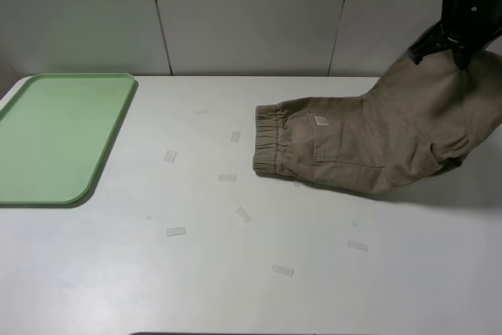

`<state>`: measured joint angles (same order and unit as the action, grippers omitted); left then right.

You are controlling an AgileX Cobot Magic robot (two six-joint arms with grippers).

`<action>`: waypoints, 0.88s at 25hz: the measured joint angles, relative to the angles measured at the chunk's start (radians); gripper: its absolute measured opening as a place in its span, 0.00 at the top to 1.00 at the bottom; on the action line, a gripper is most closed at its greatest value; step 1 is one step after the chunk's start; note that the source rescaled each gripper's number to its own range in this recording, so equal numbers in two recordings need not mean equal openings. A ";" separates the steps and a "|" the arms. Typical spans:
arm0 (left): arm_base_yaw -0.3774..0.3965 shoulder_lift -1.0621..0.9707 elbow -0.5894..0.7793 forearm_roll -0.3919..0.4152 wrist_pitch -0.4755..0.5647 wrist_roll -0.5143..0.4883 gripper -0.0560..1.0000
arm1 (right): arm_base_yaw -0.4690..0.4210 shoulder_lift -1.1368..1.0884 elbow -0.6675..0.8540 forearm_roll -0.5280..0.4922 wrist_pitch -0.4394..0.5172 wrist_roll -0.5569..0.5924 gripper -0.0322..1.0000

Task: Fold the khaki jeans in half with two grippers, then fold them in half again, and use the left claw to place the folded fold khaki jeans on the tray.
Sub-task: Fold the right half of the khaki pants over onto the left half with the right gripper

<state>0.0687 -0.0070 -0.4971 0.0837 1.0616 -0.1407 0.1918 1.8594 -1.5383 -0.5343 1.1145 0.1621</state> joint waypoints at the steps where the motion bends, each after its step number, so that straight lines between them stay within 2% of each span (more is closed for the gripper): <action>1: 0.000 0.000 0.000 0.000 0.000 0.000 0.10 | 0.005 -0.001 -0.013 0.022 0.001 0.000 0.93; 7: 0.000 0.000 0.000 0.000 0.000 0.000 0.10 | 0.123 0.014 -0.027 0.079 0.017 0.027 0.93; 16: 0.000 0.000 0.002 0.000 0.000 0.000 0.10 | 0.349 0.188 -0.029 0.087 0.022 0.257 0.93; 22: 0.000 0.000 0.002 0.000 0.000 0.000 0.10 | 0.414 0.233 -0.029 0.100 -0.050 0.377 0.93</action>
<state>0.0687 -0.0070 -0.4951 0.0837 1.0616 -0.1407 0.6060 2.0924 -1.5676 -0.4348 1.0641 0.5394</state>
